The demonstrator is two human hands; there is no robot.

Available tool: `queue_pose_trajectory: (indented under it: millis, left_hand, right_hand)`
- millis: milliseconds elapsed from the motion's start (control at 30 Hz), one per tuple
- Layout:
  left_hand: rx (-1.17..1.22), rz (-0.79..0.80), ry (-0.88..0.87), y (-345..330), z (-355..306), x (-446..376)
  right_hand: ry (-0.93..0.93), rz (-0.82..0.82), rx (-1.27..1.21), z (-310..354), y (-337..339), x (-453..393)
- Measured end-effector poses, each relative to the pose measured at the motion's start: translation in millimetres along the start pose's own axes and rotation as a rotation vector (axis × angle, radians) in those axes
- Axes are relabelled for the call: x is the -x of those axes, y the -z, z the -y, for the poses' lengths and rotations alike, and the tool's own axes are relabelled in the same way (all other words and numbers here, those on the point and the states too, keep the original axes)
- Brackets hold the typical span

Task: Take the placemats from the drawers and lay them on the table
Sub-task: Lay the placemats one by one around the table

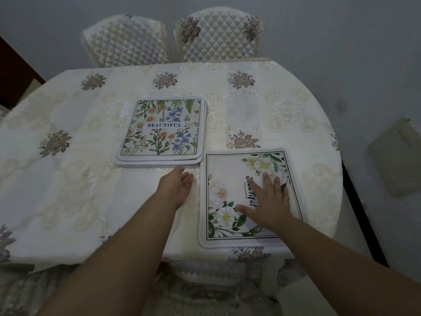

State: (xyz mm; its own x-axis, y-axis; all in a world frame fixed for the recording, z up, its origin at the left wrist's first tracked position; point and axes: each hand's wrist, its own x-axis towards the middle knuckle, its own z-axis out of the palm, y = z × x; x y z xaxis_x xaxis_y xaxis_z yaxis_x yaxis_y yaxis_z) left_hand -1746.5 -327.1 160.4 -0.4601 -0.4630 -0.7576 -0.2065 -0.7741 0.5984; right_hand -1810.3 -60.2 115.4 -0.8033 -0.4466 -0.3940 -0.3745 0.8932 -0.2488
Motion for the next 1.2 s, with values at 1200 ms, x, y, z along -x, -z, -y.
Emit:
queue_pose_trajectory:
  millis: [1200]
  left_hand:
    - [-1.148, -0.06, -0.416, 14, 65, 33]
  right_hand:
    - [-0.309, -0.23, -0.169, -39, -1, 22]
